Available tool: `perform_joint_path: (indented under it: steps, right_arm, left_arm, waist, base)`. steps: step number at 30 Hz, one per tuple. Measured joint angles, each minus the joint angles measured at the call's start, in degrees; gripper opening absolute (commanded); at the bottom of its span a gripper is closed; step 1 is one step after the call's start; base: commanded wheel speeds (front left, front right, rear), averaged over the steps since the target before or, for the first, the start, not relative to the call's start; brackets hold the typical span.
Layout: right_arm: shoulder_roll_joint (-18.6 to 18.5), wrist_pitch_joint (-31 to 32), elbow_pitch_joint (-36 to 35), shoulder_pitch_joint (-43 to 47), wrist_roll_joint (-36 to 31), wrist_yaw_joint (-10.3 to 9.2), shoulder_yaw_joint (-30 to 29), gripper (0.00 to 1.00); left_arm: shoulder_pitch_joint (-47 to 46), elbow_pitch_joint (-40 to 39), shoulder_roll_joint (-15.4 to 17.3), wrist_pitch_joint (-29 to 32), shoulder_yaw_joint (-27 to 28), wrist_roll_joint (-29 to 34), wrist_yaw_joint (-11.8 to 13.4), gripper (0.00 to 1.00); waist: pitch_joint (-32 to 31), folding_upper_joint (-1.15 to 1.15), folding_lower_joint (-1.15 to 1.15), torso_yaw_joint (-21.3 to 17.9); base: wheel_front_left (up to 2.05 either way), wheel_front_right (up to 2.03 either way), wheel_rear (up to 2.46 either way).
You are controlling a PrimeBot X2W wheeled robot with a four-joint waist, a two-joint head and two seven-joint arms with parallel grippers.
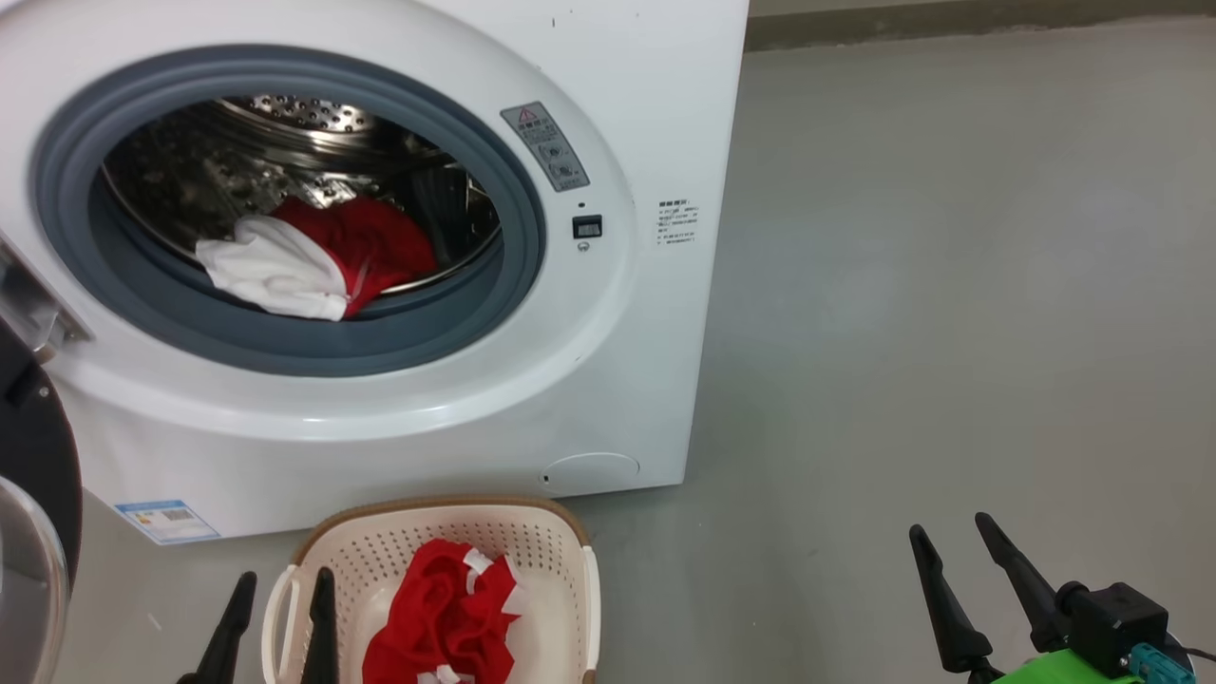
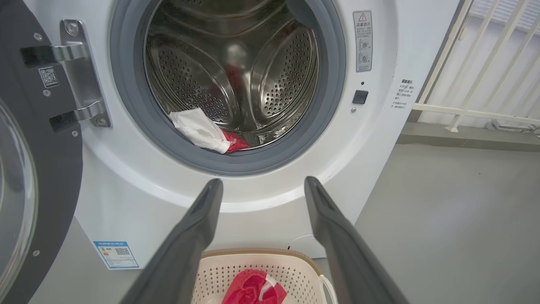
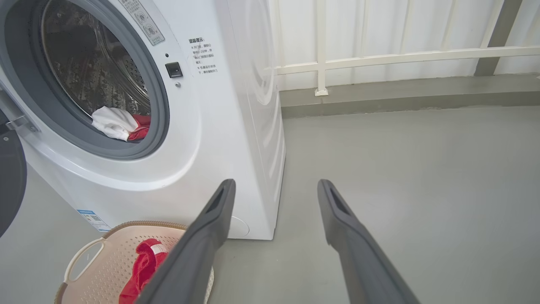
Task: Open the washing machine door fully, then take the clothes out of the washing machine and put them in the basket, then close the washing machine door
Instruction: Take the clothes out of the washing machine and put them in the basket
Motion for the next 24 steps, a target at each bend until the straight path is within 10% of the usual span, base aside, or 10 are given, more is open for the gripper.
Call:
perform_joint_path:
  steps: [24]
  right_arm:
    - [1.40, 0.00, -0.55, -9.14, -0.05, 0.00, 1.59, 1.00]
  left_arm:
    - [-38.62, 30.80, 7.49, 5.90, -7.69, 12.52, -0.47, 1.00]
  waist:
    - [12.73, 0.00, 0.00, -0.82]
  base:
    - [0.00, 0.00, 0.00]
